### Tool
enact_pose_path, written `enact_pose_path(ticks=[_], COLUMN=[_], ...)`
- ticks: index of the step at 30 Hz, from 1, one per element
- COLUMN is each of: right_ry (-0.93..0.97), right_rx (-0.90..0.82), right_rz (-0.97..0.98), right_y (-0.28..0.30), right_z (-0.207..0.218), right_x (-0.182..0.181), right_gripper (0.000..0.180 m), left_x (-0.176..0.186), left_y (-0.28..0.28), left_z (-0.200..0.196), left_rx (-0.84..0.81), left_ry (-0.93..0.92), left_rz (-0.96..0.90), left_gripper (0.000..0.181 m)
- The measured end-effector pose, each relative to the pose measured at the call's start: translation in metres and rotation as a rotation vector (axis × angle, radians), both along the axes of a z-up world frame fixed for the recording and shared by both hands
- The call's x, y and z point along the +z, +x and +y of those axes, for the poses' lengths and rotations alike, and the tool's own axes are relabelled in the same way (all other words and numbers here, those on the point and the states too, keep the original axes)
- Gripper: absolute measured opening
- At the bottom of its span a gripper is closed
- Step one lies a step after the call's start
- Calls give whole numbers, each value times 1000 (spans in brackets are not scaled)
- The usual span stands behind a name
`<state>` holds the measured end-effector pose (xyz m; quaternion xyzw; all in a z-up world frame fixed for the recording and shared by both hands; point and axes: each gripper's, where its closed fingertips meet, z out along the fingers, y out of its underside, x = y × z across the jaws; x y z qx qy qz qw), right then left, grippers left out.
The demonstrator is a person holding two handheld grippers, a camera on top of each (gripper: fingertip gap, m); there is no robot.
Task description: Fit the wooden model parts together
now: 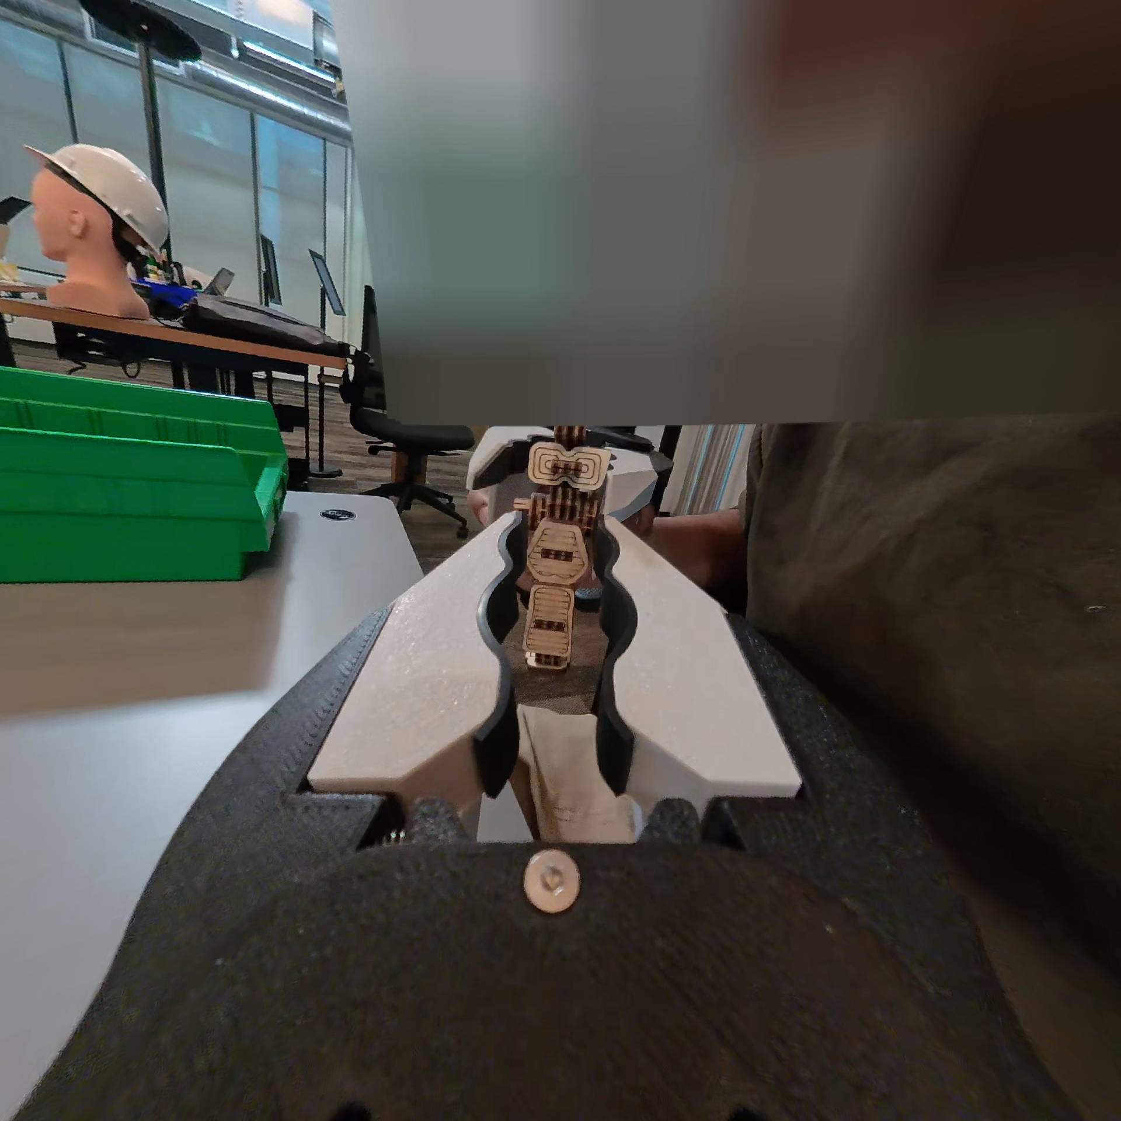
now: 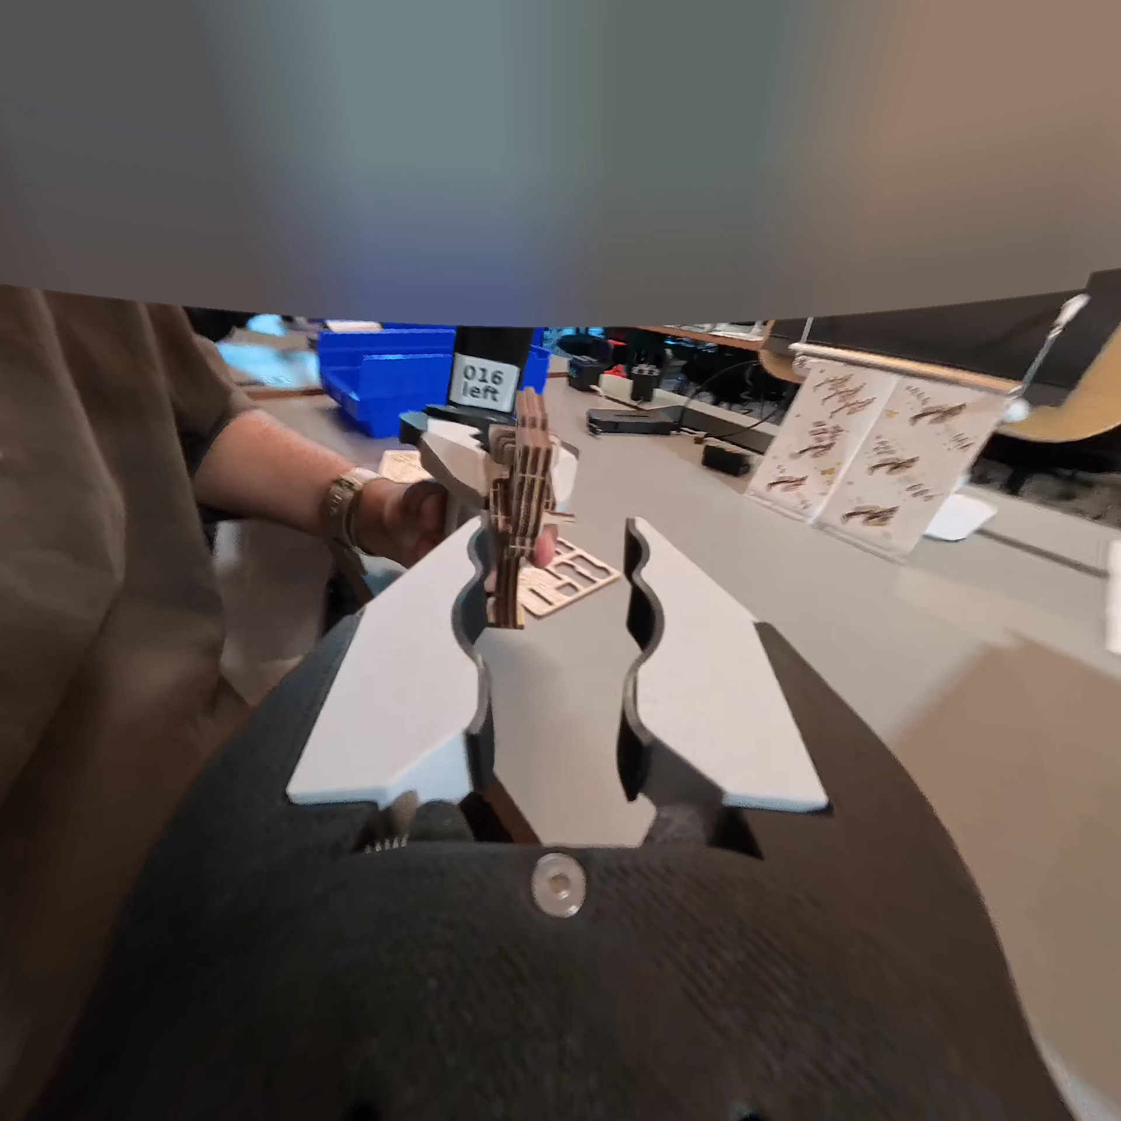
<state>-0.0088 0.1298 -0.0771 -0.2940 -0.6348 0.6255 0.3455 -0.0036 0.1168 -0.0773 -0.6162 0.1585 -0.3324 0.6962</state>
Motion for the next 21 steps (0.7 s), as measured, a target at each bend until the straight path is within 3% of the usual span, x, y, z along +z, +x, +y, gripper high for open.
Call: enact_pose_path(ticks=[7, 21], right_ry=[-158, -182], right_rx=[116, 142], right_rz=[-105, -126], right_y=[1, 2], right_z=[-7, -6], right_x=[-2, -2], right_gripper=[35, 27], left_x=[-1, -3], left_y=[2, 1], left_z=[1, 3], left_rx=[-30, -59], left_ry=[-15, -54], left_rz=[-70, -129], left_gripper=[17, 19])
